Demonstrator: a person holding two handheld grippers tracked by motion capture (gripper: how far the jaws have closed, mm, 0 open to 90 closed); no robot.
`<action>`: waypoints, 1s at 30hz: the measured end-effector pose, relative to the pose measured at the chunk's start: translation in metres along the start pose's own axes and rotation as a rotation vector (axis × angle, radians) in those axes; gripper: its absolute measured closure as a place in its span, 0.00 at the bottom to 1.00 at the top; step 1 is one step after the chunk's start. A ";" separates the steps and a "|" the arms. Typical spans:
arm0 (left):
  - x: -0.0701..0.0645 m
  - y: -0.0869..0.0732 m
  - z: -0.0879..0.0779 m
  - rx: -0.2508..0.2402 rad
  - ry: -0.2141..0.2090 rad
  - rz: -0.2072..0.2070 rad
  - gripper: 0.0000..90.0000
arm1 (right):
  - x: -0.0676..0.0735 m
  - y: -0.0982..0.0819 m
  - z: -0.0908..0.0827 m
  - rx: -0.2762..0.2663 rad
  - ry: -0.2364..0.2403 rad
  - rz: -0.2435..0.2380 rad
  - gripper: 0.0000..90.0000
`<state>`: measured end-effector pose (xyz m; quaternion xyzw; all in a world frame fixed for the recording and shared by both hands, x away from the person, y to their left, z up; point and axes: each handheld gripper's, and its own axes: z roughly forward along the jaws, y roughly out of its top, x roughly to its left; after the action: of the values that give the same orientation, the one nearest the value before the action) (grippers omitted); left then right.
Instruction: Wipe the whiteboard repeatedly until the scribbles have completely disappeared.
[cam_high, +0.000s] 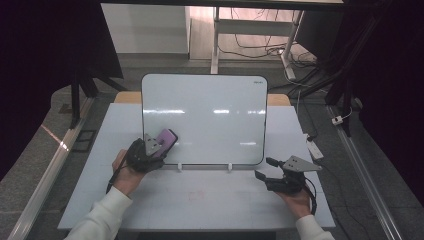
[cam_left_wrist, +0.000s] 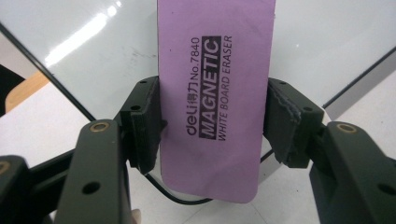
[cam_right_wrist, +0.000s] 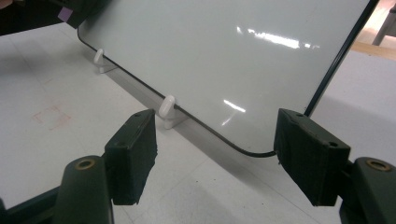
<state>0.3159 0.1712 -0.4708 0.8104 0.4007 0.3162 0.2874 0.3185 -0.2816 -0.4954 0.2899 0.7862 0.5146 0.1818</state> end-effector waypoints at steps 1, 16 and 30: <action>0.005 0.002 -0.001 -0.006 0.016 -0.011 0.46 | 0.000 0.000 0.000 0.000 -0.004 0.000 0.33; 0.028 0.024 -0.003 -0.044 0.058 -0.060 0.46 | -0.001 0.000 0.000 0.004 -0.003 -0.002 0.33; -0.035 -0.001 0.009 0.013 -0.052 0.079 0.46 | 0.001 0.001 0.000 0.002 -0.004 -0.008 0.33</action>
<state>0.3055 0.1410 -0.4873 0.8354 0.3630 0.3033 0.2798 0.3178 -0.2811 -0.4947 0.2878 0.7876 0.5125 0.1850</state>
